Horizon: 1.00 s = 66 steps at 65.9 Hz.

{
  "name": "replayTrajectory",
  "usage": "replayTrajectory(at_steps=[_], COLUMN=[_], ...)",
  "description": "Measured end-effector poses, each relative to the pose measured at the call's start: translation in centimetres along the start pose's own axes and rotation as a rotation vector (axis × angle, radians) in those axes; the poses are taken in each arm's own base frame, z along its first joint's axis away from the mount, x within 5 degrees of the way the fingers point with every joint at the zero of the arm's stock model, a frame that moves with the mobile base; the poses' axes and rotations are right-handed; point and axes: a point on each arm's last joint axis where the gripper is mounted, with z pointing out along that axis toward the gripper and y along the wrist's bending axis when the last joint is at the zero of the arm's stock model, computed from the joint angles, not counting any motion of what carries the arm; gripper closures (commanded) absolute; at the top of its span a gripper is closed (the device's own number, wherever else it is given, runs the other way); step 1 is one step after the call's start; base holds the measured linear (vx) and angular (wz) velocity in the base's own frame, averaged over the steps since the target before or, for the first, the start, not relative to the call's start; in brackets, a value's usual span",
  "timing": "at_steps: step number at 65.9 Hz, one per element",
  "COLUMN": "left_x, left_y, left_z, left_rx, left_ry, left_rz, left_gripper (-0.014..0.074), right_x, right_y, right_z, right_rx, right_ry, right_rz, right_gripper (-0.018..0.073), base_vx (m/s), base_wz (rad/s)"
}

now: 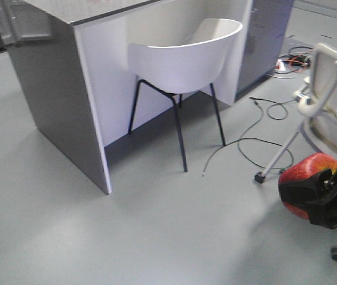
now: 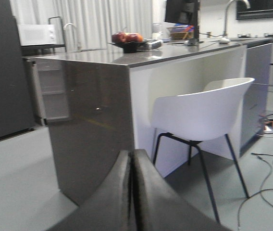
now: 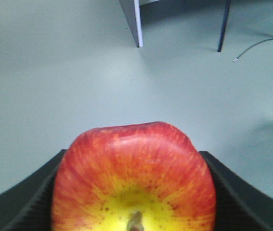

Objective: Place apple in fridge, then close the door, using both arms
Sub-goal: 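Pull the held apple back off the counter with the right gripper, then drive toward the open white refrigerator holding the apple in the right gripper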

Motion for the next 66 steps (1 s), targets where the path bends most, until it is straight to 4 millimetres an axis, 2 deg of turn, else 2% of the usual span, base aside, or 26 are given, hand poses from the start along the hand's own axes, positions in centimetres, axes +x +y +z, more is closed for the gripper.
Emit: replayTrajectory(at_steps=[66], left_x=[0.0], left_y=[0.0], left_z=[0.0], left_rx=[0.0], left_ry=[0.0], left_rz=[0.0], left_gripper=[0.0603], right_x=[0.0], right_y=[0.0], right_z=[0.0], right_rx=[0.0], right_ry=[0.0], right_rz=[0.0], right_gripper=[0.0417], base_vx=[0.08], base_wz=[0.41])
